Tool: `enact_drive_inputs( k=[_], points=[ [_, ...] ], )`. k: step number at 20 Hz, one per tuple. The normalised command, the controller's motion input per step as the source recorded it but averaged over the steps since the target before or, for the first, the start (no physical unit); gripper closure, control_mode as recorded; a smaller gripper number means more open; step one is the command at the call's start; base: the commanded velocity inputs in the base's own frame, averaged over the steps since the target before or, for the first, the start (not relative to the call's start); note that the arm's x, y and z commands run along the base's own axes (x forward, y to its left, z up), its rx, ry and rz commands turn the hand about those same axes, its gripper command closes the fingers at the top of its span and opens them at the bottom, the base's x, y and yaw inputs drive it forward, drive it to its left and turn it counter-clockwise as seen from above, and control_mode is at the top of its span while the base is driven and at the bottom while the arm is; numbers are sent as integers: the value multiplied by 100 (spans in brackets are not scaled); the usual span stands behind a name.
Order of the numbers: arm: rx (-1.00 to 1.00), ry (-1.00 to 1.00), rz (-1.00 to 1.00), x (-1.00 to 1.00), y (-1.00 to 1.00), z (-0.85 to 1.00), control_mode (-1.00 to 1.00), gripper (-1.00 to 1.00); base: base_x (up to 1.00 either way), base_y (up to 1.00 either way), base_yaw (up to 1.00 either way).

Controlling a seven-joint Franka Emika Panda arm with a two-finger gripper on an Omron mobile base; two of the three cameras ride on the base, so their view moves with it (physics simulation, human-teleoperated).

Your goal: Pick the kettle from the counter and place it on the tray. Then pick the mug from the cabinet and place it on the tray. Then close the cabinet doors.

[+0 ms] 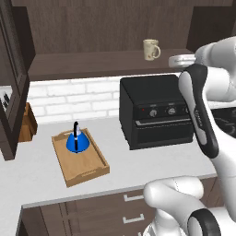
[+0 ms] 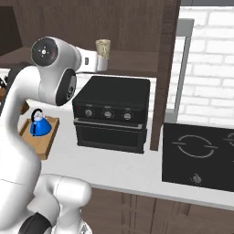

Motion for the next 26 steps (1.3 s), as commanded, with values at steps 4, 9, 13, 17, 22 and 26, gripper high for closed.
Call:
enact_drive_inputs(
  k=[4,9,13,17,22,26],
  points=[
    [2,0,0,25,-4,2,-100,-100,0,0,0],
    [1,0,0,35,1,0,-100,-100,0,0,0],
    [0,0,0,44,5,6,-100,-100,0,0,0],
    [0,0,0,37,0,2,-100,-100,0,0,0],
    [0,0,2,23,0,0,-100,-100,0,0,0],
    [0,0,8,14,0,-5,-100,-100,0,0,0]
  ],
)
